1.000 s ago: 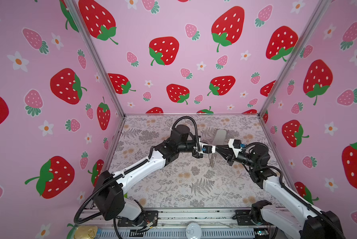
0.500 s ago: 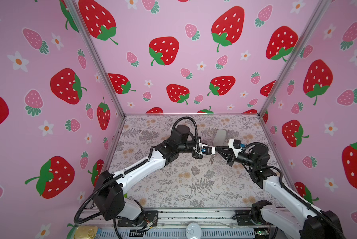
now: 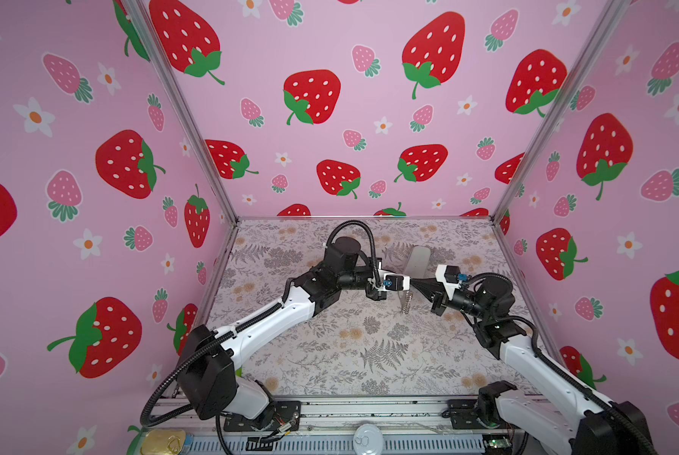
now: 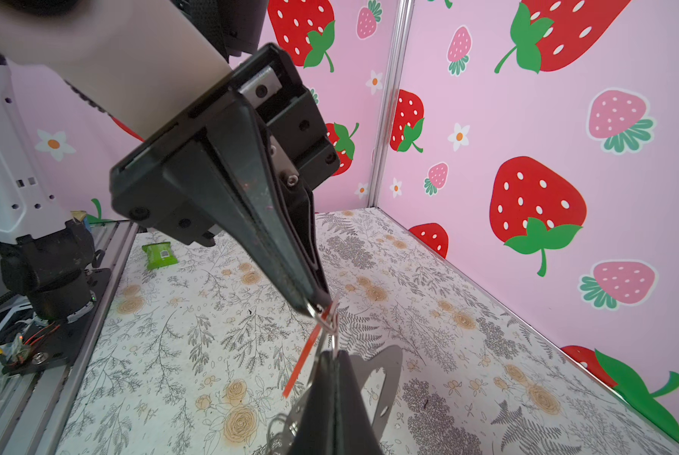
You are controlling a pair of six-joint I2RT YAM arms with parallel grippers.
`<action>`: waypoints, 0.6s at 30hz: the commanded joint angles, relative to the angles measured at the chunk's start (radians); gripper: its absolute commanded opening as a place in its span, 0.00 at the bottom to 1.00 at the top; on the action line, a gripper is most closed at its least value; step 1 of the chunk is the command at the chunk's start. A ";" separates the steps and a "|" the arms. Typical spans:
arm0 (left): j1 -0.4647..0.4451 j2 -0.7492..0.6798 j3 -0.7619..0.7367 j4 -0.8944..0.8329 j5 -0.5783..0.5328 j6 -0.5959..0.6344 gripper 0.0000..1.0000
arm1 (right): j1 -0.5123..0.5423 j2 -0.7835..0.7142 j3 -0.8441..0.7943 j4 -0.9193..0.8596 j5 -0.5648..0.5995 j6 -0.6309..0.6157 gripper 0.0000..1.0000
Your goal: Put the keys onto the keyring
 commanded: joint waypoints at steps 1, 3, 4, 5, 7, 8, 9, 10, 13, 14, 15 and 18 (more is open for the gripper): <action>0.009 -0.015 0.027 0.057 0.008 -0.079 0.00 | -0.003 -0.025 -0.006 0.080 0.016 -0.011 0.00; 0.010 -0.010 0.025 0.074 0.002 -0.123 0.00 | -0.003 -0.029 -0.010 0.104 0.028 -0.026 0.00; 0.014 -0.009 0.023 0.079 0.002 -0.137 0.00 | -0.003 -0.029 -0.008 0.107 0.031 -0.038 0.00; 0.016 -0.009 0.018 0.090 -0.002 -0.156 0.00 | -0.003 -0.031 -0.004 0.108 0.035 -0.053 0.00; 0.021 -0.010 0.009 0.121 -0.015 -0.198 0.00 | -0.002 -0.032 0.001 0.105 0.041 -0.071 0.00; 0.023 -0.010 0.008 0.130 -0.023 -0.219 0.00 | -0.003 -0.034 0.003 0.106 0.046 -0.084 0.00; 0.028 -0.011 0.008 0.137 -0.025 -0.238 0.00 | -0.002 -0.037 0.003 0.105 0.053 -0.093 0.00; 0.031 -0.010 0.006 0.144 -0.027 -0.260 0.00 | -0.002 -0.039 0.003 0.107 0.055 -0.103 0.00; 0.035 -0.009 0.000 0.173 -0.046 -0.310 0.00 | -0.001 -0.046 0.005 0.107 0.068 -0.128 0.00; 0.035 -0.007 0.002 0.175 -0.052 -0.325 0.00 | -0.001 -0.049 0.006 0.105 0.073 -0.139 0.00; 0.035 -0.007 0.002 0.177 -0.055 -0.338 0.00 | -0.001 -0.052 0.006 0.102 0.076 -0.150 0.00; 0.035 -0.007 0.000 0.188 -0.063 -0.379 0.00 | 0.000 -0.060 0.006 0.104 0.078 -0.176 0.00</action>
